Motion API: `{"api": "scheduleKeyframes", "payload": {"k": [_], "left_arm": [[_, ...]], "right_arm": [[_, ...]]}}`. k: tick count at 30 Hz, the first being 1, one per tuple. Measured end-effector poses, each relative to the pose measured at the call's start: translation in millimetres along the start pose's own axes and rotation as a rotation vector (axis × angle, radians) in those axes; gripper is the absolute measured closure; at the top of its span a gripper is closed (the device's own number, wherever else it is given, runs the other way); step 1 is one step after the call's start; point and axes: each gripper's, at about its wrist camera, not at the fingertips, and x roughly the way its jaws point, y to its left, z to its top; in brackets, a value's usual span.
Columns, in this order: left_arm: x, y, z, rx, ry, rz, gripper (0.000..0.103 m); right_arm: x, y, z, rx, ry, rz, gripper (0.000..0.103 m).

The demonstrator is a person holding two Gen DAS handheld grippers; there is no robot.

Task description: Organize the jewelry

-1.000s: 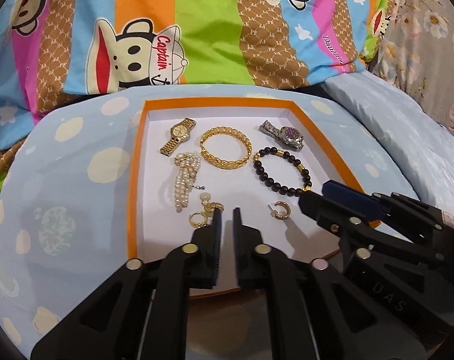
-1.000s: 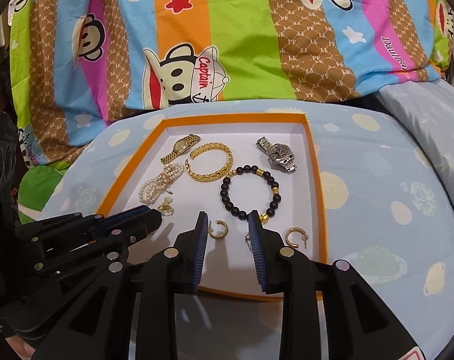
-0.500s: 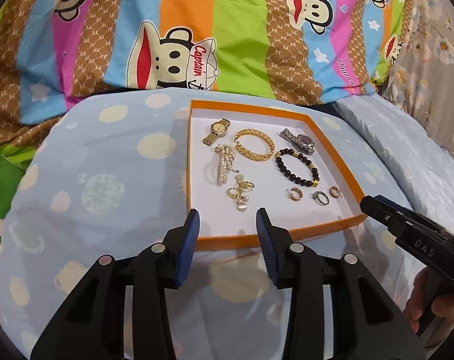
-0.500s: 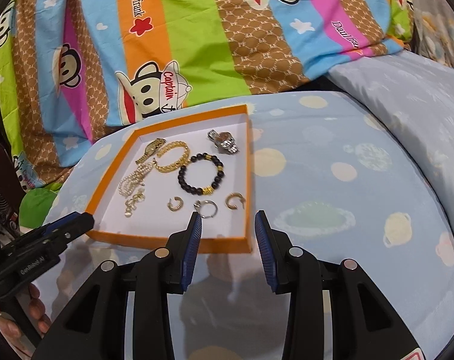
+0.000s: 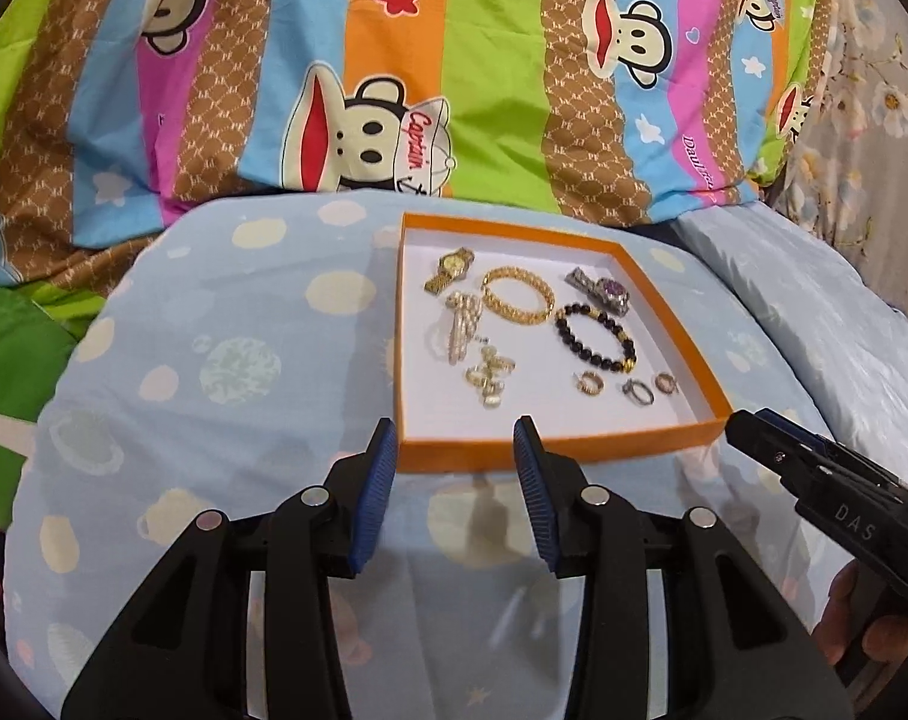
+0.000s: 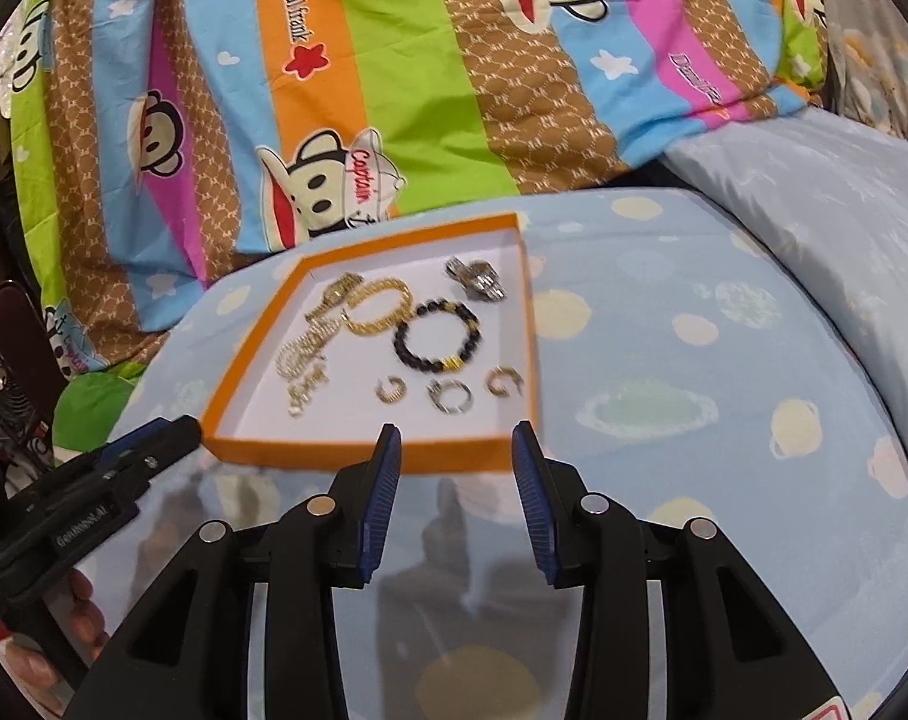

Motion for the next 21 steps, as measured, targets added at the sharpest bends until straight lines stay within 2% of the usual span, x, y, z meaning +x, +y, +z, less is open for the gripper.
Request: {"api": "scheduleKeyframes", "payload": {"k": [4,6,9,13,21], "left_arm": [[12,-13,6,0.018,-0.045,0.039,0.064],[24,-17,6,0.014,-0.04,0.053,0.064],[31,-18,8,0.014,-0.044,0.062,0.064],[33,-19,6,0.032,-0.073,0.089,0.05],[36,-24,2,0.068,-0.08,0.123,0.048]], "right_arm": [[13,20,7,-0.051,-0.051,-0.049,0.055],[19,26,6,-0.081,-0.059,-0.083,0.054],[24,27,7,-0.09,-0.066,-0.082,0.049],[25,25,7,-0.089,-0.077,-0.081,0.047],[24,26,3,-0.096,-0.078,-0.081,0.046]]}}
